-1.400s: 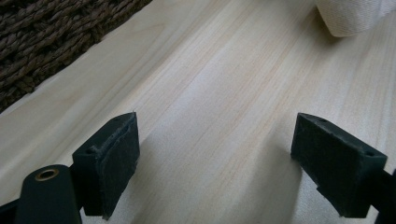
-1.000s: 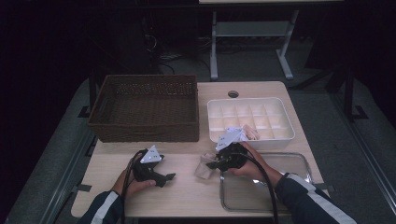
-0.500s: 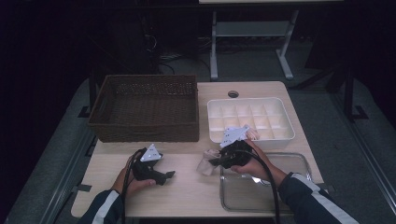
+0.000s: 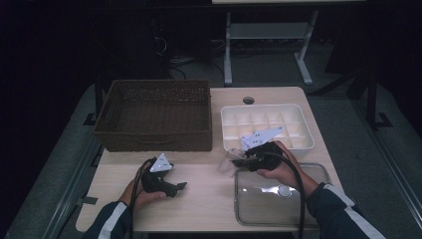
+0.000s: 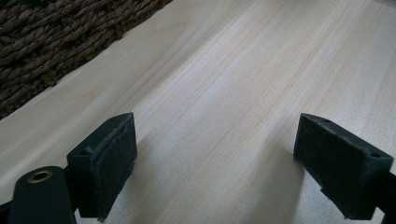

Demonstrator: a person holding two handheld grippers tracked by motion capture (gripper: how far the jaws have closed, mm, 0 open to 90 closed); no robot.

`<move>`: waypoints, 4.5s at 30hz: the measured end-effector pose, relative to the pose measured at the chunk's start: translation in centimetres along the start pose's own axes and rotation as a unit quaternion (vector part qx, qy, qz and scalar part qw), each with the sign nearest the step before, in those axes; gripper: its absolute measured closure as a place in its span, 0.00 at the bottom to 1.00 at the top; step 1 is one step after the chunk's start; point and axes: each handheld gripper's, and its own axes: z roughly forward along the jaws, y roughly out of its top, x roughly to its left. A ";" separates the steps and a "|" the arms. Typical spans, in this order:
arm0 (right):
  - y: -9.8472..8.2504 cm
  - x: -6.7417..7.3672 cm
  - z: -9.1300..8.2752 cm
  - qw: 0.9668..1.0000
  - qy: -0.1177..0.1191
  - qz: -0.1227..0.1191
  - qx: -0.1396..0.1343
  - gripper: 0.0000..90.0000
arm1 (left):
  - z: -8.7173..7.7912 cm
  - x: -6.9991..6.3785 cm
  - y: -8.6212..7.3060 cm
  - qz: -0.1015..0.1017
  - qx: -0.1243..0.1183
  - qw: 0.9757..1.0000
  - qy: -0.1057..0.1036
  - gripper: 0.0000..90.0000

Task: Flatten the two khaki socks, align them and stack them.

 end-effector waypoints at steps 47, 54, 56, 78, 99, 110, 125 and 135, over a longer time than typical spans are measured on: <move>-6.0 -10.8 -10.3 0.978 -0.180 0.100 0.044 0.76 | 0.0 0.0 0.0 -0.001 0.001 1.000 0.003 0.14; -5.9 -11.0 -8.6 0.972 -0.193 0.070 0.110 0.76 | 0.0 0.0 0.0 -0.002 0.000 1.000 0.004 0.14; -5.9 -11.2 -8.4 0.971 -0.195 0.072 0.116 0.76 | 0.0 0.0 0.0 -0.002 0.000 1.000 0.004 0.14; -4.5 -10.8 -5.9 0.966 -0.152 0.025 0.207 0.73 | 0.1 0.0 0.1 -0.003 0.000 1.000 0.004 0.14; -4.7 -12.0 -6.5 0.979 -0.118 0.128 0.109 0.78 | 0.1 0.0 0.1 -0.003 -0.001 1.000 0.004 0.14; -5.0 -11.8 -4.4 0.971 -0.117 0.116 0.171 0.86 | 0.1 -0.1 0.2 -0.003 0.001 1.000 0.008 0.14; -5.6 -12.0 -3.5 0.968 -0.127 0.138 0.165 0.82 | 0.7 -0.9 0.8 0.001 0.005 1.000 0.002 0.14; -6.7 -9.4 -9.9 0.985 -0.139 0.095 0.017 0.51 | 0.9 -1.4 1.7 -0.005 0.031 0.999 0.009 0.16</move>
